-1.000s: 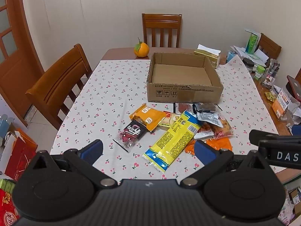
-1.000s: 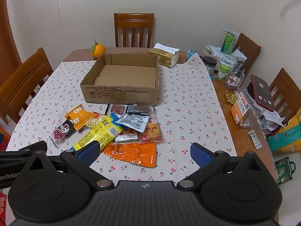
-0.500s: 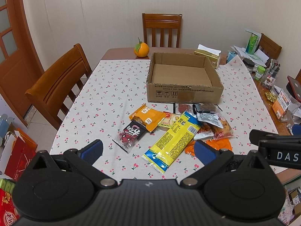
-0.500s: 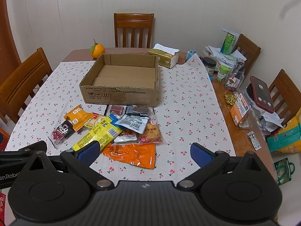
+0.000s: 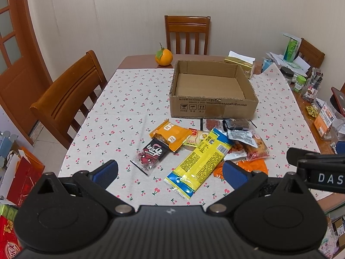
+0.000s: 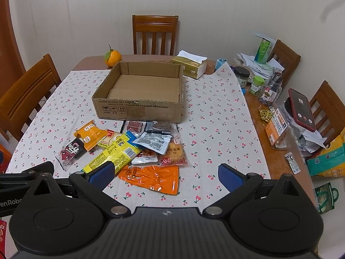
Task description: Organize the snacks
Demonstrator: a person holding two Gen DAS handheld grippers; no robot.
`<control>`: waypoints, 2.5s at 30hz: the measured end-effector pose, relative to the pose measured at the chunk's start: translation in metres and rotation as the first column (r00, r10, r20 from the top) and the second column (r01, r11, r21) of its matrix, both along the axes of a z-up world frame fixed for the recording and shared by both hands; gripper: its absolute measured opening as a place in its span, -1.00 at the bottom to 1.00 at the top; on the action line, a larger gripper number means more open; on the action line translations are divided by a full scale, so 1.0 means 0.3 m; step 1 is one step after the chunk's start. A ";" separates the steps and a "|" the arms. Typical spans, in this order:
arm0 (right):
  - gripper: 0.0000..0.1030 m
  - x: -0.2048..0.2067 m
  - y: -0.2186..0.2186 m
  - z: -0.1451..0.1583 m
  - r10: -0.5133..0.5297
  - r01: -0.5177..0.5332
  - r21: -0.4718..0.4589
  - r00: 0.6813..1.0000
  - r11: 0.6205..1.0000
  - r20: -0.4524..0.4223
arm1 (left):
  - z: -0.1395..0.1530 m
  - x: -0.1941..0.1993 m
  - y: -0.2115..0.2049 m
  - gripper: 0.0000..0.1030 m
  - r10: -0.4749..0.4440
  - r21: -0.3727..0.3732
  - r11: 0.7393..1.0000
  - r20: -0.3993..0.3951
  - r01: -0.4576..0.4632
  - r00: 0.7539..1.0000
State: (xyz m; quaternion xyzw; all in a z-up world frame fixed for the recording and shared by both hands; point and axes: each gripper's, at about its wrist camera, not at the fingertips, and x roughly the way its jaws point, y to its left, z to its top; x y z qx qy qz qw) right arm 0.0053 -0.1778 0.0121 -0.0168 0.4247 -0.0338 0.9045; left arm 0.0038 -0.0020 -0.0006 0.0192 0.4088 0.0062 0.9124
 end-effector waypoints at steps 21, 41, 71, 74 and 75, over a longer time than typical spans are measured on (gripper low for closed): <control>1.00 0.019 -0.028 -0.010 0.029 -0.030 0.008 1.000 1.000 0.009 | 0.002 0.007 -0.035 0.98 0.014 0.004 1.000 0.005 -0.014 1.000; 1.00 0.047 -0.065 -0.076 0.154 -0.150 -0.054 0.984 0.987 0.094 | -0.094 0.013 -0.020 0.99 -0.072 0.020 0.997 0.090 0.071 0.993; 1.00 0.200 0.057 -0.399 -0.123 0.124 0.022 0.991 0.992 -0.061 | -0.538 0.455 0.254 0.39 -0.426 0.036 0.900 -0.140 0.434 0.894; 1.00 0.211 0.055 -0.418 -0.150 0.153 0.027 0.985 0.988 -0.084 | -0.563 0.479 0.255 0.20 -0.459 0.019 0.884 -0.163 0.468 0.873; 1.00 0.214 0.056 -0.424 -0.157 0.160 0.023 0.983 0.987 -0.092 | -0.567 0.484 0.261 0.16 -0.468 -0.001 0.881 -0.157 0.473 0.870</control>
